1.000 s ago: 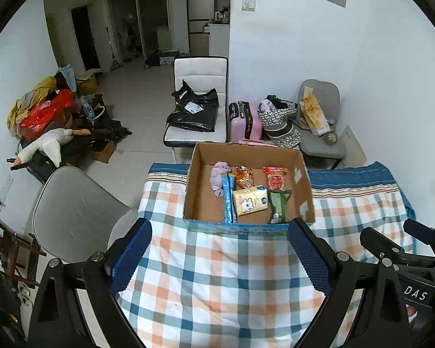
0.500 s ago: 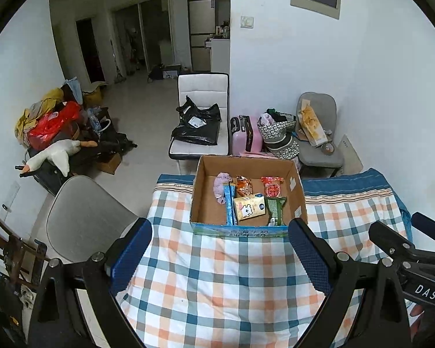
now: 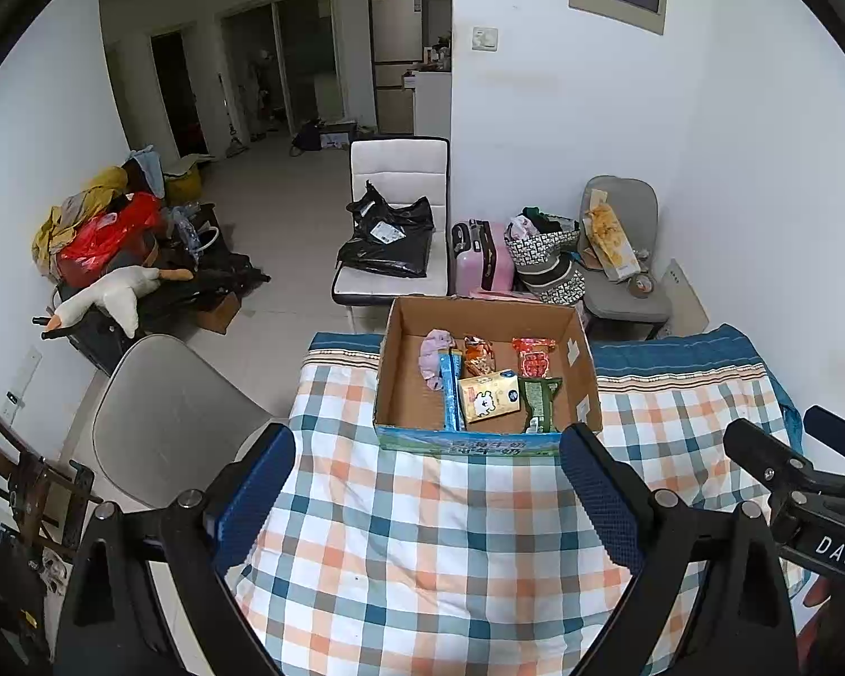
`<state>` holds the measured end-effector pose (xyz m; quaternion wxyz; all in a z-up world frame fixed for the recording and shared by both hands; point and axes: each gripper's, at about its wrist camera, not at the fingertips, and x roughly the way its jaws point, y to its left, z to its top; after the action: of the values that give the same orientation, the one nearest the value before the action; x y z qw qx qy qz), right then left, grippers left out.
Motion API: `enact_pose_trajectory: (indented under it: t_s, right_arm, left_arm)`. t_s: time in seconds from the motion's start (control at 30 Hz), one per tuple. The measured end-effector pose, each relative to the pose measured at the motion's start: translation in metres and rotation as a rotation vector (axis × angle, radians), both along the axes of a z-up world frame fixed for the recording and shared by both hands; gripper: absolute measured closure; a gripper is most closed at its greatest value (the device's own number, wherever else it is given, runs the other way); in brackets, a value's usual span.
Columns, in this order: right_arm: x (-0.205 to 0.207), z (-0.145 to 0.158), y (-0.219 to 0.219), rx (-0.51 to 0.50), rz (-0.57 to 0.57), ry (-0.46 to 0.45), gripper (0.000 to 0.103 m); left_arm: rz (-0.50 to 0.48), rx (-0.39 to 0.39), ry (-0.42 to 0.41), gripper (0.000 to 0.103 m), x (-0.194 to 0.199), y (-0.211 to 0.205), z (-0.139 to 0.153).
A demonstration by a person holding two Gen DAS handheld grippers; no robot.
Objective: Organize soft objects
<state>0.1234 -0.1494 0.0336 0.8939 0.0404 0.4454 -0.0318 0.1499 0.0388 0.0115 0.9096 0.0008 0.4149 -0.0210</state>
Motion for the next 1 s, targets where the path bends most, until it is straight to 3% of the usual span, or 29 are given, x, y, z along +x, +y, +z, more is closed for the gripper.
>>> enact_pose_trajectory:
  t_s: [1.0]
  right_arm:
    - [0.013, 0.004, -0.004, -0.006, -0.005, -0.011, 0.000]
  left_arm:
    - [0.013, 0.004, -0.011, 0.007, 0.000, 0.005, 0.012]
